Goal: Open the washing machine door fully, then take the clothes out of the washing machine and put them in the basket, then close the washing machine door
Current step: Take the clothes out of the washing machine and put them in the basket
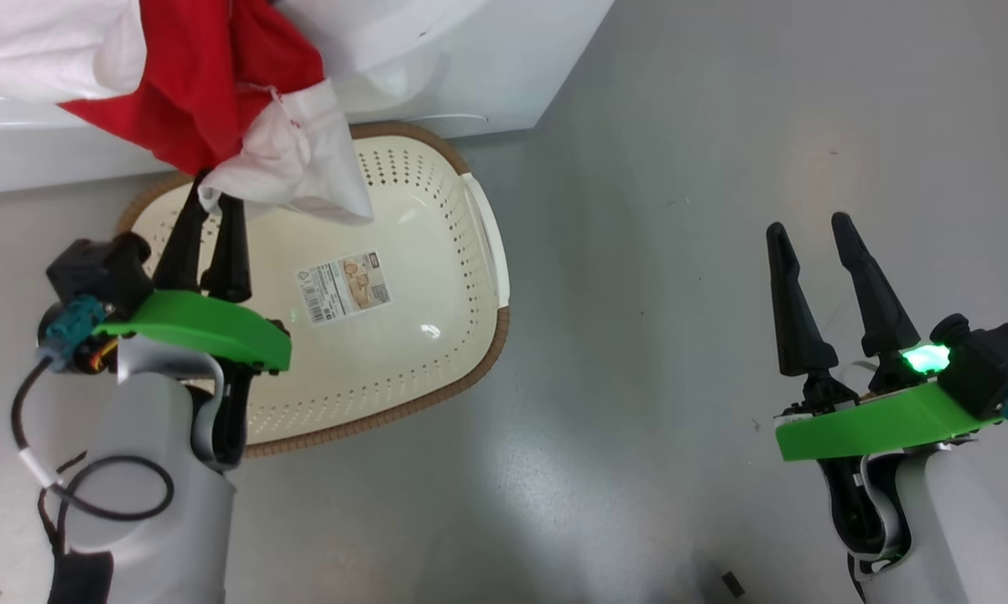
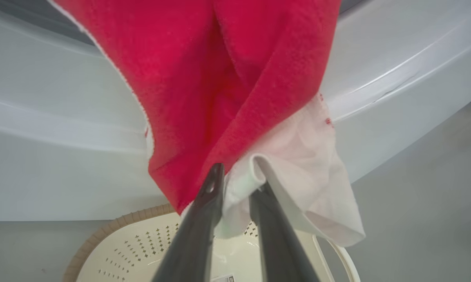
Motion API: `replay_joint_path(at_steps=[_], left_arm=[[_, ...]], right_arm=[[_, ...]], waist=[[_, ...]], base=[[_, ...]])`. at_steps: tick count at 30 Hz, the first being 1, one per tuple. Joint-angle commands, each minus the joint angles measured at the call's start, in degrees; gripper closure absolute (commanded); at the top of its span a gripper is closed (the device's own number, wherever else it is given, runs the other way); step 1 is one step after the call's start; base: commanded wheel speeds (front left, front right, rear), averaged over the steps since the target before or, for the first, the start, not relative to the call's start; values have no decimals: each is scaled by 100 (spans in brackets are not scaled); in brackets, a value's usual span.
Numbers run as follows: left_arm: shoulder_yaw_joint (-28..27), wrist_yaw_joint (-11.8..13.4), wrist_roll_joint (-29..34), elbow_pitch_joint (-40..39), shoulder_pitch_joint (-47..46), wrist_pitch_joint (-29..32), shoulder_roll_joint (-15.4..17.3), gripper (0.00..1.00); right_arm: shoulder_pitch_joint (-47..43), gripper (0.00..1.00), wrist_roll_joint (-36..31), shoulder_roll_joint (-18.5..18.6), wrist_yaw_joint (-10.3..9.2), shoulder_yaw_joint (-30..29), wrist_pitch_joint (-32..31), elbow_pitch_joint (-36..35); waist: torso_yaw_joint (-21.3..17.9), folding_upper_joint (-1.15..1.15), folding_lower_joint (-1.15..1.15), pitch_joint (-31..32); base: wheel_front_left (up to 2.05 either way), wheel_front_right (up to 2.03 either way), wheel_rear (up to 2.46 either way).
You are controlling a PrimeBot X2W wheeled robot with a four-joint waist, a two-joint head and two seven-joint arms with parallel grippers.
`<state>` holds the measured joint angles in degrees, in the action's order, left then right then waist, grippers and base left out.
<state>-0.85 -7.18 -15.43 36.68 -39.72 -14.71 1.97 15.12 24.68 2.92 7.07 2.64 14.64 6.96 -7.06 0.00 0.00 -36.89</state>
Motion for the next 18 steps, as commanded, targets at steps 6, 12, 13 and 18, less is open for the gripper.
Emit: replay_joint_path(at_steps=[6, 12, 13, 18], left_arm=[[-133, -31, 126, 495, -323, -29, 179, 55], [-156, -31, 161, 652, -478, -29, 183, 0], [-155, -31, 152, 649, -488, -29, 182, 0], [-125, -31, 82, 575, -423, -29, 171, 0]], right_arm=[[48, 0, 46, -3, 42, 175, 36, -151], [72, 0, 42, -3, 42, 168, 36, -159], [71, 0, 39, -3, 42, 160, 36, -161], [68, 0, 11, -4, 42, 130, 36, -149]], waist=[[-40, 0, 0, -99], [-42, 0, 0, -138], [-35, 0, 0, -140], [23, 0, 0, -120]], base=[[0, 0, 0], [0, 0, 0], [0, 0, 0], [0, 0, 0]])
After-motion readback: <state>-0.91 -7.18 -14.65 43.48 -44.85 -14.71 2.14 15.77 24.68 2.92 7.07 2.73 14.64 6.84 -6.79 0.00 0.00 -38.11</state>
